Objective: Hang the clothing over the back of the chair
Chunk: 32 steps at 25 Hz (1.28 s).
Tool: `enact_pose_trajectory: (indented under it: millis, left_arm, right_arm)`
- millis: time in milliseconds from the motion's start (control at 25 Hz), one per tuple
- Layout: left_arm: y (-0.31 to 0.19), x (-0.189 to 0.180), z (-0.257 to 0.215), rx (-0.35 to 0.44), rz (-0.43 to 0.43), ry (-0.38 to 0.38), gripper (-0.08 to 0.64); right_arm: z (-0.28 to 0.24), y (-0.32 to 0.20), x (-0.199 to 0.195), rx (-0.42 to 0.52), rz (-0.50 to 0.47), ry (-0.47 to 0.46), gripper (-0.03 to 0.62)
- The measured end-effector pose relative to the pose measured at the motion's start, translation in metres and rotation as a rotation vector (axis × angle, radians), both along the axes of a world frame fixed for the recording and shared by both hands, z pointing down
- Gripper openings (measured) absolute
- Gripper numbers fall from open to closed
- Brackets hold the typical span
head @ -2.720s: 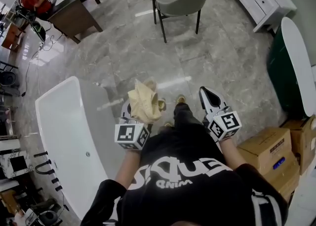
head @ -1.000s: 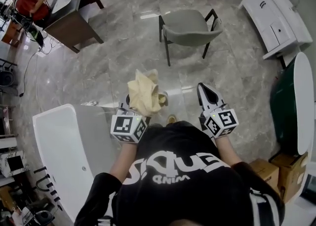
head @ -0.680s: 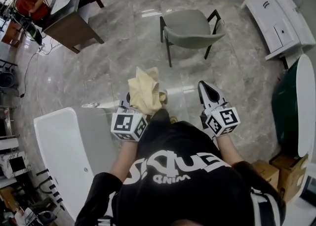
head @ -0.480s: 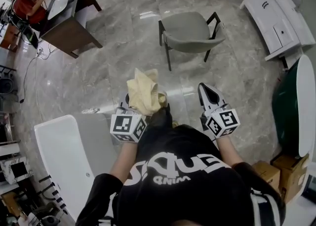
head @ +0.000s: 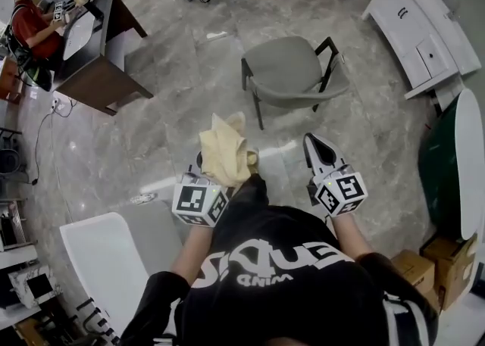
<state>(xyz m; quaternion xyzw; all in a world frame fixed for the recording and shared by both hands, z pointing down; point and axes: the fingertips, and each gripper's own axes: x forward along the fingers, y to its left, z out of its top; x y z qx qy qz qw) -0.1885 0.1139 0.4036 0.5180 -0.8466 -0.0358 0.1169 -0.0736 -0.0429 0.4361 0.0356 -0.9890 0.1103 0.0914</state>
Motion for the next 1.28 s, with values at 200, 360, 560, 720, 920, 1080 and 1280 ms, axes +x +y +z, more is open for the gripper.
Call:
enact_pose_trajectory:
  millis: [200, 360, 560, 720, 920, 1080, 1280]
  left_arm:
    - [-0.02, -0.038, -0.007, 0.01, 0.049, -0.002, 0.04]
    - [-0.034, -0.061, -0.009, 0.014, 0.094, 0.002, 0.04]
    - [-0.047, -0.08, -0.011, 0.012, 0.137, 0.003, 0.04]
    - [-0.061, -0.086, -0.009, 0.007, 0.165, 0.016, 0.04]
    - [-0.083, -0.09, -0.012, 0.009, 0.191, 0.017, 0.04]
    - [-0.101, -0.098, -0.019, 0.021, 0.196, 0.011, 0.04]
    - [-0.125, -0.11, -0.038, 0.048, 0.207, 0.008, 0.04]
  right_arm:
    - [-0.008, -0.013, -0.032, 0.009, 0.045, -0.004, 0.014]
    - [-0.009, -0.022, -0.048, 0.008, 0.09, 0.0, 0.014]
    - [-0.008, -0.031, -0.055, 0.003, 0.143, 0.006, 0.014]
    - [-0.008, -0.042, -0.053, -0.001, 0.181, 0.009, 0.014]
    - [-0.006, -0.06, -0.055, -0.008, 0.201, 0.015, 0.014]
    - [-0.007, -0.076, -0.063, -0.005, 0.196, 0.009, 0.014]
    - [-0.011, -0.097, -0.075, 0.001, 0.195, 0.001, 0.014]
